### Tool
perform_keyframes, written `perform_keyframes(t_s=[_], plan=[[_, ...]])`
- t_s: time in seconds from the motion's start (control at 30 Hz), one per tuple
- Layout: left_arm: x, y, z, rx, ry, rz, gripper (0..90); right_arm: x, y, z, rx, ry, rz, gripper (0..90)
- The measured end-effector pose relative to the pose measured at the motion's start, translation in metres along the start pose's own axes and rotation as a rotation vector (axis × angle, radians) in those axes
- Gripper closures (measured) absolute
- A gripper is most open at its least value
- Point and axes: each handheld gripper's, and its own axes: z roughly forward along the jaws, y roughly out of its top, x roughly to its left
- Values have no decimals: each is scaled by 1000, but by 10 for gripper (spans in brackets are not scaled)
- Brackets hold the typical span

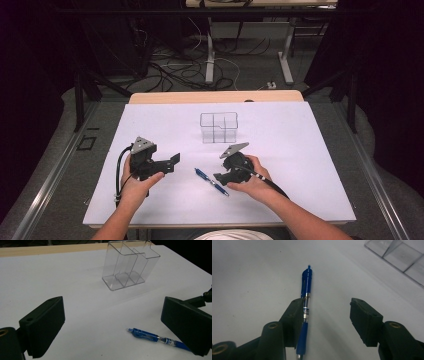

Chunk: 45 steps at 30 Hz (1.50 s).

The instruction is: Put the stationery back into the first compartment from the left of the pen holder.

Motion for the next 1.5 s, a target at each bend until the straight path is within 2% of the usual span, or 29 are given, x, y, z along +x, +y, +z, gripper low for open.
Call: perform_keyframes(t_s=[0.07, 0.33, 0.5, 0.67, 0.9, 0.97, 1.1, 1.17, 1.4, 1.47, 1.5], plan=[[0, 0, 0, -2, 0, 0, 51, 4, -2, 3, 14, 19, 18, 476], [0, 0, 2, 1, -2, 0, 54, 9, -8, 10, 0, 18, 3, 551], [0, -1, 2, 5, -5, -1, 55, 12, -12, 12, 7, 18, 19, 570], [0, -1, 2, 10, -9, 6, 57, 15, -12, 14, 37, 7, 28, 587], [-1, -2, 4, -2, -3, -2, 62, 14, -11, 15, 87, 34, 46, 656], [-1, -2, 4, 8, -9, 0, 65, 14, -10, 15, 107, 41, 70, 666], [-1, -2, 4, 7, -5, 2, 68, 13, -10, 17, 138, 53, 78, 692], [-1, -2, 4, 9, -3, 8, 69, 13, -10, 18, 160, 59, 101, 702], [-1, -2, 4, 9, -6, 2, 71, 12, -12, 22, 191, 81, 104, 744], [-1, -2, 4, 12, -6, 5, 71, 12, -12, 23, 212, 81, 113, 759], [-1, -2, 4, 14, -6, 3, 71, 12, -12, 24, 214, 73, 101, 771]])
